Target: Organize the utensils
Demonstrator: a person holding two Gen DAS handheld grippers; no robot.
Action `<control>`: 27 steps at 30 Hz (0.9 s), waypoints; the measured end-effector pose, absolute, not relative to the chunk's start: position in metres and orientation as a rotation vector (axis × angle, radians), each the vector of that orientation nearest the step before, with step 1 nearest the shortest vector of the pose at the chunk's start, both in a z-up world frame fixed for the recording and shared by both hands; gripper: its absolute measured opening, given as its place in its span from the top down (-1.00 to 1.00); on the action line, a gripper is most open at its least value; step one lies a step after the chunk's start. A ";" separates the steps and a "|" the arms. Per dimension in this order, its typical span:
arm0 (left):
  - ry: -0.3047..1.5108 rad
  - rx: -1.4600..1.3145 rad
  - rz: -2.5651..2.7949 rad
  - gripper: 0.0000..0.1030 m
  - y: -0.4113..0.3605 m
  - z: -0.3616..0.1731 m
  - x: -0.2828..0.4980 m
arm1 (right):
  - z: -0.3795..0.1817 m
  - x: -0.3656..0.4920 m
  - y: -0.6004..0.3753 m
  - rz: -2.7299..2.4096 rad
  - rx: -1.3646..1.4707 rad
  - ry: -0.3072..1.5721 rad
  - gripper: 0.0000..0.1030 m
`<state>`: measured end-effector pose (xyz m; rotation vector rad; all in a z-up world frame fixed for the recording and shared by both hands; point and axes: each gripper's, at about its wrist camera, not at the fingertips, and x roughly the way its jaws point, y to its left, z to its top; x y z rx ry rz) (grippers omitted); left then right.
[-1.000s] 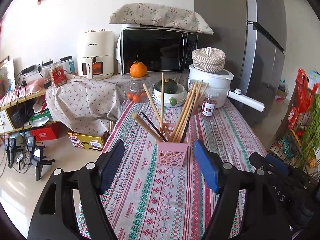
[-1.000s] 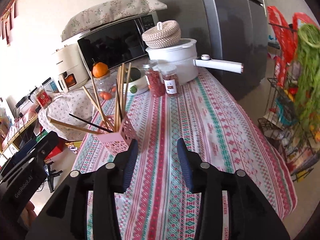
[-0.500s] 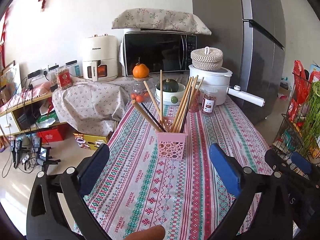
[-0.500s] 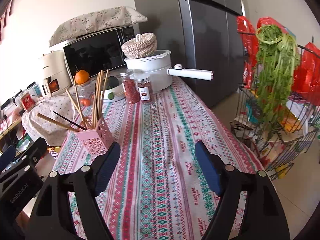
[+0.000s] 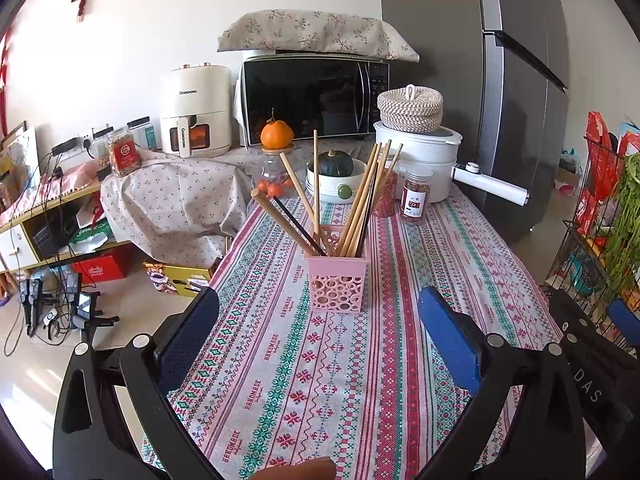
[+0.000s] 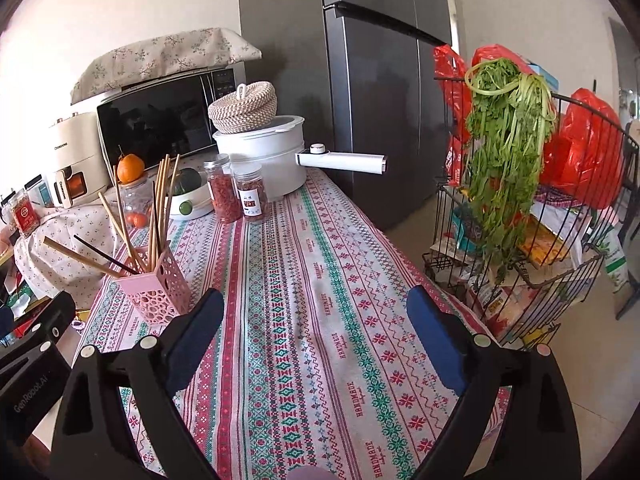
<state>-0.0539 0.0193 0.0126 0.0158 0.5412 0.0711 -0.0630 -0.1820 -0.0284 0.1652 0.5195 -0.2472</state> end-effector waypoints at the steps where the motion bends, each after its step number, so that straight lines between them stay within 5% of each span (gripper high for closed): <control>1: 0.541 0.017 0.071 -0.86 0.019 0.012 -0.054 | -0.029 -0.063 -0.182 -0.248 0.169 0.523 -0.75; 27: 0.566 0.023 0.065 -0.86 0.014 0.005 -0.047 | -0.040 -0.055 -0.187 -0.229 0.191 0.577 -0.75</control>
